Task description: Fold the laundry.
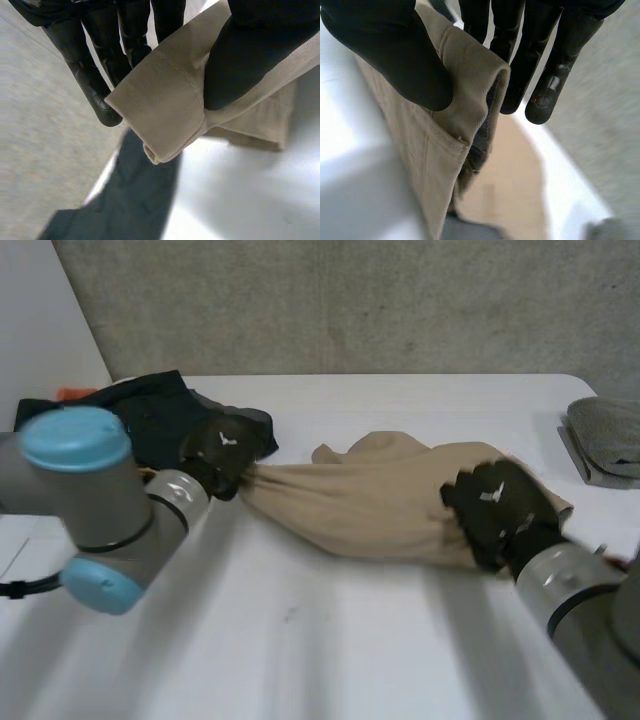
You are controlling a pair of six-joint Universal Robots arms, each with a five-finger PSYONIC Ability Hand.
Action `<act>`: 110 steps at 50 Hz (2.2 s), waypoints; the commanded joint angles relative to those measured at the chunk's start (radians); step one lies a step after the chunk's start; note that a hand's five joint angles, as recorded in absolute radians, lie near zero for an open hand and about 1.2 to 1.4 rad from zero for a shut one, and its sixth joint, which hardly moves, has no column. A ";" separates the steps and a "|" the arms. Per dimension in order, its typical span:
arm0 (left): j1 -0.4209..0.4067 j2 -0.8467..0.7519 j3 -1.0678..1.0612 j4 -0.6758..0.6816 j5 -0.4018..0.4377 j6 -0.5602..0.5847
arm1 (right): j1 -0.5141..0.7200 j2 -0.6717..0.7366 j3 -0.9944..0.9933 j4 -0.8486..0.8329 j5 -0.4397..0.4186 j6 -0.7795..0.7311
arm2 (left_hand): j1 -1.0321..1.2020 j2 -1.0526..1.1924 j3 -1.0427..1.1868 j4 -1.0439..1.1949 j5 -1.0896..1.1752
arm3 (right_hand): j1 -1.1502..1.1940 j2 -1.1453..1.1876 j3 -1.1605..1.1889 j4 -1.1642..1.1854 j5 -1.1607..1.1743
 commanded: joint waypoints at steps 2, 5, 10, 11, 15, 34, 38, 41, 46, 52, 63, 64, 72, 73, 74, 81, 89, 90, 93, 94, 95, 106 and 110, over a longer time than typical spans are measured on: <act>-0.012 0.362 -0.136 -0.176 -0.008 -0.085 | -0.090 -0.090 -0.192 0.222 -0.008 -0.184 | 0.286 0.207 0.218 0.203 0.257 | 0.456 0.229 0.213 0.209 0.233; -0.019 0.420 -0.136 -0.275 -0.017 -0.140 | -0.110 -0.075 -0.253 0.299 -0.016 -0.202 | 0.286 0.207 0.218 0.203 0.257 | 0.456 0.229 0.213 0.209 0.233; -0.027 0.421 -0.122 -0.348 -0.020 -0.193 | -0.105 0.049 -0.338 0.336 -0.016 -0.210 | 0.286 0.207 0.218 0.203 0.257 | 0.456 0.229 0.213 0.209 0.233; -0.027 0.405 -0.113 -0.342 -0.020 -0.194 | -0.105 0.072 -0.353 0.336 -0.016 -0.210 | 0.286 0.207 0.218 0.203 0.257 | 0.456 0.229 0.213 0.209 0.233; -0.038 0.297 -0.026 -0.295 -0.054 -0.194 | -0.113 0.203 -0.456 0.305 -0.013 -0.210 | 0.286 0.207 0.218 0.203 0.257 | 0.456 0.229 0.213 0.209 0.233; -0.116 0.042 0.548 0.298 -0.278 -0.177 | -0.101 0.343 -0.783 -0.514 -0.068 -0.195 | 0.286 0.207 0.218 0.203 0.257 | 0.456 0.229 0.213 0.209 0.233; -0.121 0.109 0.401 0.269 -0.314 -0.174 | -0.101 0.340 -0.749 -0.510 -0.096 -0.165 | 0.286 0.207 0.218 0.203 0.257 | 0.456 0.229 0.213 0.209 0.233; -0.121 0.154 0.259 0.246 -0.314 -0.174 | -0.101 0.337 -0.670 -0.508 -0.099 -0.150 | 0.286 0.207 0.218 0.203 0.257 | 0.456 0.229 0.213 0.209 0.233; -0.138 0.203 0.015 0.210 -0.314 -0.174 | -0.104 0.337 -0.486 -0.499 -0.135 -0.144 | 0.286 0.207 0.218 0.203 0.257 | 0.456 0.229 0.213 0.209 0.233; -0.162 0.187 -0.188 0.200 -0.318 -0.164 | -0.111 0.372 -0.269 -0.488 -0.203 -0.150 | 0.286 0.207 0.218 0.203 0.257 | 0.456 0.229 0.213 0.209 0.233; -0.279 0.270 -0.364 -0.036 -0.318 -0.156 | -0.115 0.231 -0.080 -0.166 -0.197 -0.159 | 0.286 0.207 0.218 0.203 0.257 | 0.456 0.229 0.213 0.209 0.233; -0.283 0.287 -0.371 -0.069 -0.318 -0.157 | -0.115 0.206 -0.077 -0.108 -0.197 -0.158 | 0.286 0.207 0.218 0.203 0.257 | 0.456 0.229 0.213 0.209 0.233; -0.335 0.453 -0.450 -0.411 -0.315 -0.154 | -0.159 0.005 -0.039 0.433 -0.203 -0.217 | 0.286 0.207 0.218 0.203 0.257 | 0.456 0.229 0.213 0.209 0.233; -0.343 0.466 -0.455 -0.452 -0.311 -0.153 | -0.176 -0.016 -0.031 0.470 -0.204 -0.239 | 0.286 0.207 0.218 0.203 0.257 | 0.456 0.229 0.213 0.209 0.233; -0.352 0.477 -0.459 -0.496 -0.310 -0.153 | -0.212 -0.059 -0.013 0.521 -0.206 -0.286 | 0.286 0.207 0.218 0.203 0.257 | 0.456 0.229 0.213 0.209 0.233; -0.417 0.499 -0.411 -0.673 -0.296 -0.154 | -0.277 -0.134 0.015 0.570 -0.224 -0.394 | 0.286 0.207 0.218 0.203 0.257 | 0.456 0.229 0.213 0.209 0.233; -0.374 0.392 -0.320 -0.407 -0.304 -0.151 | -0.271 -0.114 0.027 0.482 -0.250 -0.360 | 0.286 0.207 0.218 0.203 0.257 | 0.456 0.229 0.213 0.209 0.233; -0.362 0.381 -0.309 -0.391 -0.302 -0.151 | -0.271 -0.111 0.024 0.462 -0.250 -0.351 | 0.286 0.207 0.218 0.203 0.257 | 0.456 0.229 0.213 0.209 0.233; -0.305 0.332 -0.259 -0.316 -0.298 -0.150 | -0.273 -0.082 0.004 0.354 -0.249 -0.296 | 0.286 0.207 0.218 0.203 0.257 | 0.456 0.229 0.213 0.209 0.233; -0.294 0.313 -0.240 -0.289 -0.298 -0.148 | -0.273 -0.067 -0.004 0.325 -0.250 -0.282 | 0.286 0.207 0.218 0.203 0.257 | 0.456 0.229 0.213 0.209 0.233; -0.283 0.292 -0.220 -0.259 -0.298 -0.145 | -0.269 -0.029 -0.026 0.264 -0.249 -0.255 | 0.286 0.207 0.218 0.203 0.257 | 0.456 0.229 0.213 0.209 0.233; -0.202 -0.113 0.157 -0.006 -0.305 0.054 | -0.240 0.309 -0.256 -0.039 -0.156 -0.198 | 0.286 0.207 0.218 0.203 0.257 | 0.456 0.229 0.213 0.209 0.233; -0.196 -0.271 0.301 0.122 -0.311 0.146 | -0.197 0.508 -0.414 -0.109 -0.047 -0.214 | 0.286 0.207 0.218 0.203 0.257 | 0.456 0.229 0.213 0.209 0.233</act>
